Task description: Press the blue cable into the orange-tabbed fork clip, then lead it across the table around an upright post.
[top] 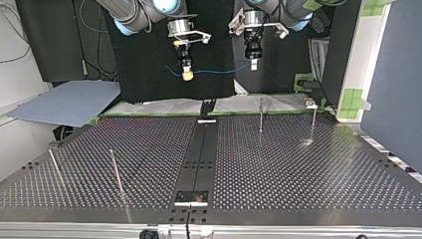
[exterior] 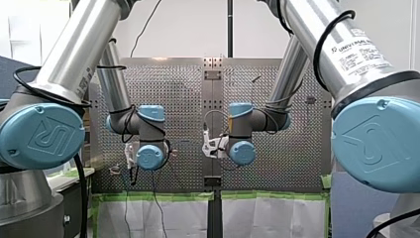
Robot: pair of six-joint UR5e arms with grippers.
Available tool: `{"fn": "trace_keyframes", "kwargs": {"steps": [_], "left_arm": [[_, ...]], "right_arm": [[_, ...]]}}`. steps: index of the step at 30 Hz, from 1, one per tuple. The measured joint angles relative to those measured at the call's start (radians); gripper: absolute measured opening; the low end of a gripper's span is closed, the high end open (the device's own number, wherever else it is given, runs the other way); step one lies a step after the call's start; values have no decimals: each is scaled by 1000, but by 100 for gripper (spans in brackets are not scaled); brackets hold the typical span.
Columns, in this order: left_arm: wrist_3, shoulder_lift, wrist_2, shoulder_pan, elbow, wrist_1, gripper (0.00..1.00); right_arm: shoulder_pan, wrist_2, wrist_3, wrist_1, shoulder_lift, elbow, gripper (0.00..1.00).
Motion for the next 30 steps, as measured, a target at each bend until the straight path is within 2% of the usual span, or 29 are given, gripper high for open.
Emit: {"fn": "trace_keyframes", "kwargs": {"steps": [30], "left_arm": [[5, -17, 12, 14, 3, 0, 0]], "right_arm": [[-2, 2, 0, 0, -2, -2, 0]]}}
